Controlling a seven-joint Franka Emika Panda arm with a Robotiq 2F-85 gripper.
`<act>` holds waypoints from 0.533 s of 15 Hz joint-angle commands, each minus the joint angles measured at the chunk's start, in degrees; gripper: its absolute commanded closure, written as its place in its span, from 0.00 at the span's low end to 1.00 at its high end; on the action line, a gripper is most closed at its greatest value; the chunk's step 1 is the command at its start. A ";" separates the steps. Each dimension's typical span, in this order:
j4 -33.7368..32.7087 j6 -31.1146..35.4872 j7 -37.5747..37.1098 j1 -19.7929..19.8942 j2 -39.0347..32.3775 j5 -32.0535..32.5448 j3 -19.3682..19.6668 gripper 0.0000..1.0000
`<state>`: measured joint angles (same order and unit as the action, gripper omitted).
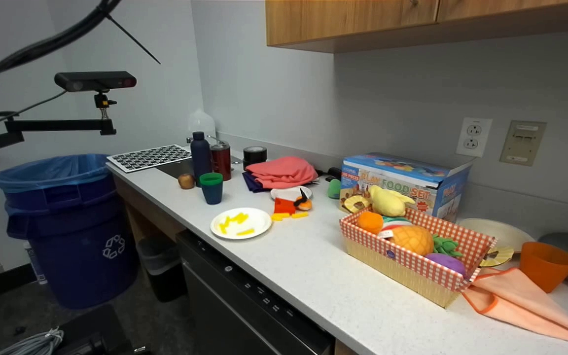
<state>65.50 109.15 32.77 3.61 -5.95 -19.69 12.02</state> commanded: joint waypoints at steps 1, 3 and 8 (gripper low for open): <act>1.54 -2.42 -6.60 -2.93 5.60 8.05 -1.19 0.00; 2.91 -3.09 -10.30 -4.23 8.71 11.84 -2.62 0.00; 4.83 -4.64 -18.73 -5.93 13.23 17.76 -6.84 0.00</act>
<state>67.43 105.33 18.36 -1.28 4.08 -5.02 6.93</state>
